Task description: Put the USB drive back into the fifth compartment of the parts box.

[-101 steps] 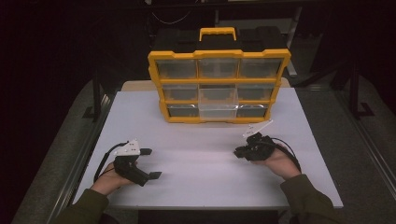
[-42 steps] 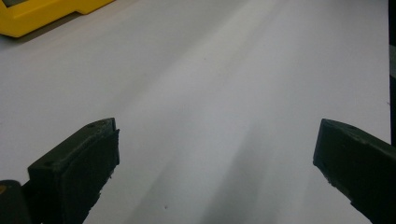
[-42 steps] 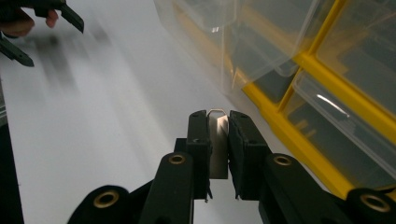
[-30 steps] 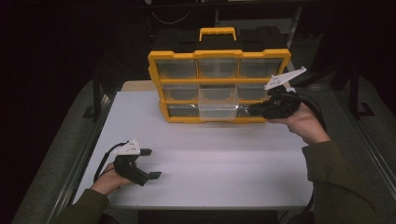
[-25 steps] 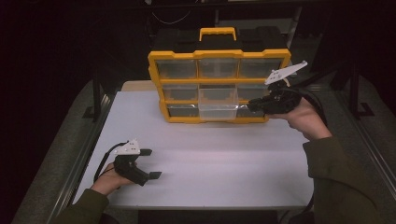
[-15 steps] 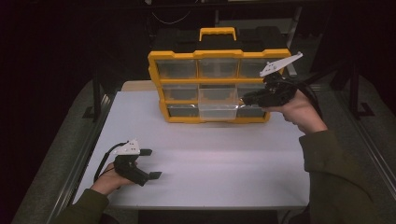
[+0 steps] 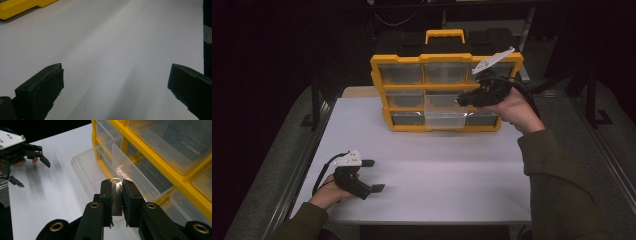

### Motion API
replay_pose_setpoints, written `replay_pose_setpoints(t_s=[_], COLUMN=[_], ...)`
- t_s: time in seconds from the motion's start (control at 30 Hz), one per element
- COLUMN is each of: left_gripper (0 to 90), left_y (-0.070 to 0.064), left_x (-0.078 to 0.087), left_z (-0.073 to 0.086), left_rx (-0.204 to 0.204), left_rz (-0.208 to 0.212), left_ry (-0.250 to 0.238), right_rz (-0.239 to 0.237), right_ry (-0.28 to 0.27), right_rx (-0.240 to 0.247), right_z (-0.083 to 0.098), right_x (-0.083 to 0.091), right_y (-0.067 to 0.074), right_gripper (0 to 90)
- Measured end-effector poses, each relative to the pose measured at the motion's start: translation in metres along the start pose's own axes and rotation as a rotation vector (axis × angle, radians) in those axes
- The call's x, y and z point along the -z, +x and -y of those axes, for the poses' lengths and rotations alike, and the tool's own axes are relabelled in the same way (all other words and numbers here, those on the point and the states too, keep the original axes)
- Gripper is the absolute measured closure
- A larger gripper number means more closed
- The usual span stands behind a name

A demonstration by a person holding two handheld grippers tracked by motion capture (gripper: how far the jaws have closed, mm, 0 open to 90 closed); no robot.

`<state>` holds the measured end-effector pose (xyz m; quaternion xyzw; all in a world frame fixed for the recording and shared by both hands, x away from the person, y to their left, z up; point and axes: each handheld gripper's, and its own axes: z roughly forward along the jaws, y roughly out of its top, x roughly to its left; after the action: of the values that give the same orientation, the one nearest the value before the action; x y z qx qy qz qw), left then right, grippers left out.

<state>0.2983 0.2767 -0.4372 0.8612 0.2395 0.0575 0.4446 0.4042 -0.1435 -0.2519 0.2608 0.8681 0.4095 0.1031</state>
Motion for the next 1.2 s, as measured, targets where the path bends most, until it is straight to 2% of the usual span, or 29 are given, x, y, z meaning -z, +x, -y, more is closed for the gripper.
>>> replay_pose_setpoints(t_s=[0.27, 0.37, 0.47, 0.63, 0.9, 1.2], left_gripper=[0.0, 0.0, 0.0, 0.0, 0.0, 0.0], left_y=[0.000, 0.000, 0.000, 0.000, -0.001, -0.001], left_x=[0.001, 0.000, 0.001, 0.000, 0.000, 0.000], left_z=[0.000, 0.000, 0.000, 0.000, 0.000, 0.001], left_rx=[0.000, -0.001, -0.002, -0.001, -0.001, 0.001], left_rz=[0.002, 0.003, 0.003, 0.005, 0.004, 0.003], left_ry=[-0.002, 0.000, -0.001, 0.001, 0.004, 0.003], right_rz=[-0.015, -0.023, -0.013, -0.019, 0.009, 0.031], right_ry=[0.019, 0.030, 0.027, -0.008, -0.038, -0.028], right_rx=[0.005, -0.008, -0.015, -0.048, -0.054, -0.069], right_z=[-0.008, -0.009, -0.008, -0.005, 0.009, 0.030], right_x=[-0.019, -0.025, -0.027, -0.018, 0.002, 0.012], right_y=[-0.003, -0.004, -0.005, -0.006, -0.005, -0.004], right_gripper=[77.4, 76.7, 68.7, 57.5, 44.1, 32.4])
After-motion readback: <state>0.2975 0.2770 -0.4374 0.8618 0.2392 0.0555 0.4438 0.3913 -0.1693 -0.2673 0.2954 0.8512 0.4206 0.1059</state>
